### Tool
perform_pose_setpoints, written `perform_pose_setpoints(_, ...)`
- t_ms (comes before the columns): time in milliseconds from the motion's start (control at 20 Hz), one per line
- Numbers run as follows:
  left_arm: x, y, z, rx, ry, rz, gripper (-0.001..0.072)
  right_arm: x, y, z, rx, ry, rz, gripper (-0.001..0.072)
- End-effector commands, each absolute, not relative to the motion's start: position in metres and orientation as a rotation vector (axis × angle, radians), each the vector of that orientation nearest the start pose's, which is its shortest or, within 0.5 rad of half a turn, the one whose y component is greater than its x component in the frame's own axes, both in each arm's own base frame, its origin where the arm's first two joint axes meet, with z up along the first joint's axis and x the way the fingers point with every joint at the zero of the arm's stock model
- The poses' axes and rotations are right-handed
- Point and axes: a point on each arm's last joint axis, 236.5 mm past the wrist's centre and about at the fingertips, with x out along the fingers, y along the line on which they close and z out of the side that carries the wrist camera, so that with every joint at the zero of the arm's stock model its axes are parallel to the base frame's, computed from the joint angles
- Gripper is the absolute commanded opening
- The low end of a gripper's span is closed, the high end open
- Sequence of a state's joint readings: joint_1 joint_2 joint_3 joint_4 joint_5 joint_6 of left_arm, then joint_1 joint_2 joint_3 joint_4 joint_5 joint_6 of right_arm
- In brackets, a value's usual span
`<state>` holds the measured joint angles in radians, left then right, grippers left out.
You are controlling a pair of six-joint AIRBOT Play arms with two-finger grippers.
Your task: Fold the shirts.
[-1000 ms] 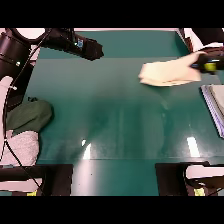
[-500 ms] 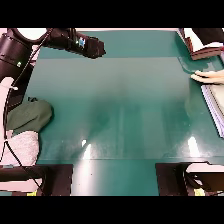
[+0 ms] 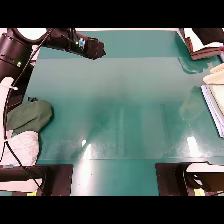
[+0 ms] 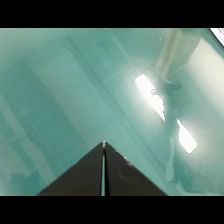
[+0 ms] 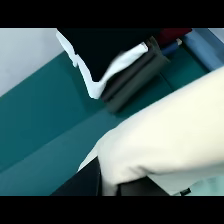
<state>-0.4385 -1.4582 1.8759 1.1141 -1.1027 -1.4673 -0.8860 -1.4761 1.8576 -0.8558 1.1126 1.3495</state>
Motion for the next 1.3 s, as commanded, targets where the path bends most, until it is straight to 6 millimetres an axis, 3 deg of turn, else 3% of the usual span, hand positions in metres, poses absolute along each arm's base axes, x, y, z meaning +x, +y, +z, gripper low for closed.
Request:
perform_pose_setpoints(0, 0.422, -0.302, 0.246, -0.083, 0.716, -0.779, 0.0027, 0.381, -0.321, 0.237, 0.449, 0.597, -0.425, 0.0018)
perform_pose_setpoints(150, 0.421, -0.302, 0.245, -0.077, 0.718, -0.783, 0.0027, 0.34, -0.334, 0.201, 0.462, 0.704, -0.523, 0.0018)
perform_pose_setpoints(400, 0.416, -0.3, 0.24, -0.062, 0.747, -0.789, 0.0028, 0.275, -0.327, 0.129, 0.625, 0.834, -0.594, 0.0022)
perform_pose_setpoints(450, 0.415, -0.3, 0.239, -0.053, 0.749, -0.793, 0.0027, 0.263, -0.326, 0.118, 0.656, 0.85, -0.609, 0.0077)
perform_pose_setpoints(500, 0.414, -0.3, 0.238, -0.044, 0.751, -0.797, 0.0027, 0.253, -0.325, 0.108, 0.683, 0.86, -0.624, 0.0266)
perform_pose_setpoints(600, 0.413, -0.3, 0.237, -0.042, 0.756, -0.798, 0.0027, 0.234, -0.322, 0.091, 0.736, 0.88, -0.653, 0.0511)
perform_pose_setpoints(700, 0.413, -0.3, 0.237, -0.043, 0.756, -0.798, 0.0027, 0.217, -0.32, 0.082, 0.79, 0.887, -0.683, 0.0534)
perform_pose_setpoints(800, 0.414, -0.3, 0.238, -0.044, 0.753, -0.798, 0.0027, 0.212, -0.322, 0.091, 0.788, 0.854, -0.702, 0.0533)
perform_pose_setpoints(900, 0.414, -0.3, 0.238, -0.044, 0.753, -0.798, 0.0027, 0.224, -0.322, 0.12, 0.756, 0.747, -0.696, 0.0532)
perform_pose_setpoints(950, 0.414, -0.3, 0.238, -0.044, 0.753, -0.798, 0.0028, 0.239, -0.318, 0.14, 0.748, 0.676, -0.665, 0.0531)
perform_pose_setpoints(1050, 0.415, -0.3, 0.238, -0.046, 0.749, -0.797, 0.0028, 0.28, -0.291, 0.18, 0.743, 0.556, -0.535, 0.053)
perform_pose_setpoints(1150, 0.418, -0.301, 0.241, -0.051, 0.732, -0.793, 0.0028, 0.325, -0.236, 0.213, 0.726, 0.508, -0.346, 0.0529)
perform_pose_setpoints(1250, 0.418, -0.3, 0.242, -0.052, 0.73, -0.791, 0.0028, 0.359, -0.169, 0.23, 0.655, 0.526, -0.174, 0.0529)
